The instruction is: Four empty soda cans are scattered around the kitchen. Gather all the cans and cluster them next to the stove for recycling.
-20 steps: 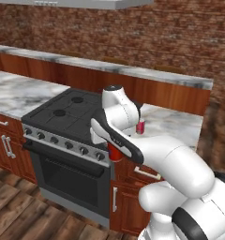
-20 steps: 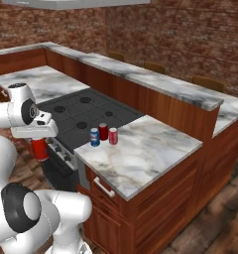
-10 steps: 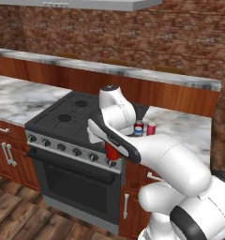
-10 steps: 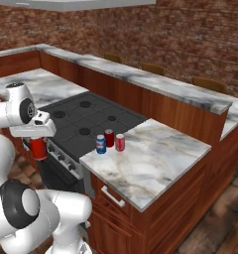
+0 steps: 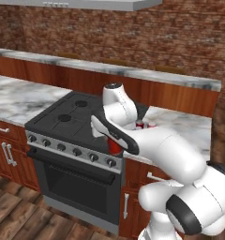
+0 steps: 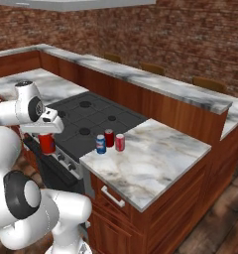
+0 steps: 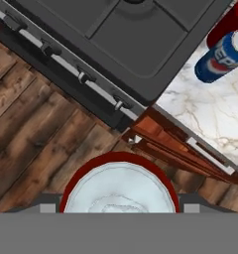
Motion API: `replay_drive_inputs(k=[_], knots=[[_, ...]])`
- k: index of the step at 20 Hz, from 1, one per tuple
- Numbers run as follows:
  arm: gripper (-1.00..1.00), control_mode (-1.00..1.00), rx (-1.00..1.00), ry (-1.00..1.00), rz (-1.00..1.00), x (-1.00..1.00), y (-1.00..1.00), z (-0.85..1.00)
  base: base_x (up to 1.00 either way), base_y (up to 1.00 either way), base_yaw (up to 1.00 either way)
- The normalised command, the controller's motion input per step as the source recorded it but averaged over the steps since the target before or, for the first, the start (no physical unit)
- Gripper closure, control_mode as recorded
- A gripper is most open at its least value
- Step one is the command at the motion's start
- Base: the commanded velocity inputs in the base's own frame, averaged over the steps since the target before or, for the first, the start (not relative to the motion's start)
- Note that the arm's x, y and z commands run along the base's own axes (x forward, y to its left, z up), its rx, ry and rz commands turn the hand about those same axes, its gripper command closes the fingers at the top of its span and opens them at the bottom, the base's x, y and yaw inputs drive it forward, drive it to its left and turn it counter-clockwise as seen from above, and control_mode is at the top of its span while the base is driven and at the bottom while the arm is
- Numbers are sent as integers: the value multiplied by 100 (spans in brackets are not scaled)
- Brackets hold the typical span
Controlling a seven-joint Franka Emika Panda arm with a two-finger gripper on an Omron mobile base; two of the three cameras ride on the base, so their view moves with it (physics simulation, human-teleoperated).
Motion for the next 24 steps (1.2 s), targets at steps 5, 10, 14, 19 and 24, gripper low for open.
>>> replay_drive_inputs(k=[5, 10, 14, 19, 24], knots=[[100, -100, 1, -6, -6, 37, -56, -3, 0, 0, 0], [100, -100, 0, -9, -10, 0, -67, -11, 0, 0, 0], [100, -100, 4, -5, -9, 7, -85, -13, 0, 0, 0], [100, -100, 10, -1, 2, 72, -85, -27, 0, 0, 0], [100, -100, 6, -4, 15, 73, -51, -27, 0, 0, 0]])
